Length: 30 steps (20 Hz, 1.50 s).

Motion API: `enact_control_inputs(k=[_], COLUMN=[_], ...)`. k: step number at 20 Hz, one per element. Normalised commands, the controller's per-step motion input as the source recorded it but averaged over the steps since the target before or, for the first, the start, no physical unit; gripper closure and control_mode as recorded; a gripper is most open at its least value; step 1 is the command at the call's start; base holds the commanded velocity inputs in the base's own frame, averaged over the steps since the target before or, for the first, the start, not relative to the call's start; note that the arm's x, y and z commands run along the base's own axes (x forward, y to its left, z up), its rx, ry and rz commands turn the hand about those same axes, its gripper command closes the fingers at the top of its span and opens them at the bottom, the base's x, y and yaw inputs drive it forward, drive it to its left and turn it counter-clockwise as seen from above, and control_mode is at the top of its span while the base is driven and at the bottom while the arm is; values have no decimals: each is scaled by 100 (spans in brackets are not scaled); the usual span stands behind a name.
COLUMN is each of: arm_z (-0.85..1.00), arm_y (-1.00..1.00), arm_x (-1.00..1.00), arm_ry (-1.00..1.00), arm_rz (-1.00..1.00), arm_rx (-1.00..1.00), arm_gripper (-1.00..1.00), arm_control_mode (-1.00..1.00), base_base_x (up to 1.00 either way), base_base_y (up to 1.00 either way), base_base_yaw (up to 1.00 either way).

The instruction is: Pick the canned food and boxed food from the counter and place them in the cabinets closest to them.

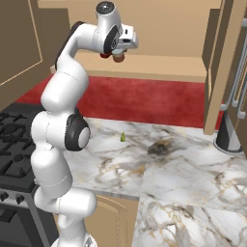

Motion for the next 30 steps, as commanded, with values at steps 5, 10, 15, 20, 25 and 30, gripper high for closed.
enact_control_inputs(k=[5, 10, 15, 20, 25, 30], arm_z=[9, 22, 9, -6, -33, -56], arm_y=[0, -1, 0, 0, 0, 1], arm_x=[0, -21, -69, -100, -100, -100], arm_ry=[-2, -7, -10, -11, -5, -5], arm_rz=[0, 0, 0, 1, 4, 3], arm_rx=[1, 1, 0, 0, -5, -9], arm_gripper=[-100, -100, -100, -100, -100, -100], arm_control_mode=[-100, -100, -100, -100, -100, -100], base_base_x=[0, 0, 0, 0, 0, 0], base_base_y=[0, 0, 0, 0, 0, 0], base_base_yaw=[0, 0, 0, 0, 0, 0])
